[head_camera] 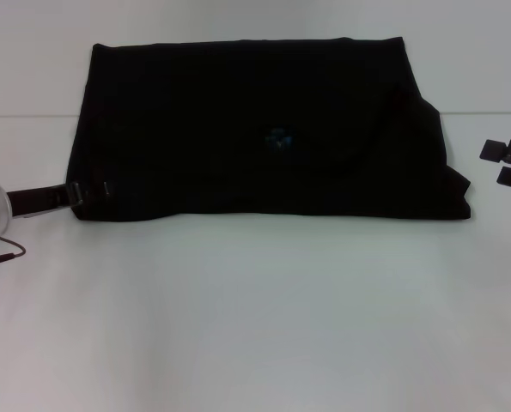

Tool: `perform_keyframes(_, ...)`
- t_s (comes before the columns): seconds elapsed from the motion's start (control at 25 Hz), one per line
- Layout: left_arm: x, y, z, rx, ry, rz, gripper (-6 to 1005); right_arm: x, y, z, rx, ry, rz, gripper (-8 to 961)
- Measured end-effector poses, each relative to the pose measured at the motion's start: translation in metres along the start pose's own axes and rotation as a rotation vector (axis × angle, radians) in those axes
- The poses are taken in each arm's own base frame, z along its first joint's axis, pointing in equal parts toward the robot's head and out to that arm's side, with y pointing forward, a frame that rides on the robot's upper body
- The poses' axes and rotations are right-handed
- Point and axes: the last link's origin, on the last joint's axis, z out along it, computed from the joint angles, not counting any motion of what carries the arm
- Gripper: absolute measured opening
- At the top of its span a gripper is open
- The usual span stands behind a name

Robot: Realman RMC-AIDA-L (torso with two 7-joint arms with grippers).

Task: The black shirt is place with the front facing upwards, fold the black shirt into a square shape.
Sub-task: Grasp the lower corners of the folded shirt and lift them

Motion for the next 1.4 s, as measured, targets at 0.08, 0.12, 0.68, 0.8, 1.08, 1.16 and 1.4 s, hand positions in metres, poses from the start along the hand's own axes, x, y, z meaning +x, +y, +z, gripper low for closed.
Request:
perform_keyframes(0.08,-0.001,0.002,0.002,0.0,-0.011,0.017,711,0.002,-0.001,0.0,-0.002,0.001,0.006,947)
perform_keyframes(0.12,-0.002,0.004,0.003,-0.002,-0.021,0.026,711,0.002,-0.001,0.0,-0.003,0.002,0.008,947)
perform_keyframes(0.68,-0.005,0.012,0.004,-0.012,-0.026,0.042,449,0.002,-0.002,-0.002,-0.009,0.0,0.011,948)
perform_keyframes(0.8,-0.006,0.012,0.004,-0.012,-0.028,0.039,380,0.001,-0.001,-0.002,-0.01,0.001,0.008,948)
perform_keyframes(1.08,-0.002,0.013,0.002,-0.029,-0.033,0.037,187,0.0,0.0,-0.001,-0.009,0.008,0.001,948)
perform_keyframes(1.16,0.001,0.012,-0.001,-0.034,-0.035,0.021,108,0.0,0.0,0.0,-0.008,0.012,-0.001,948)
perform_keyframes(1.4,0.014,0.009,-0.009,-0.055,-0.046,-0.058,11,-0.002,-0.002,-0.001,0.015,0.023,-0.011,948)
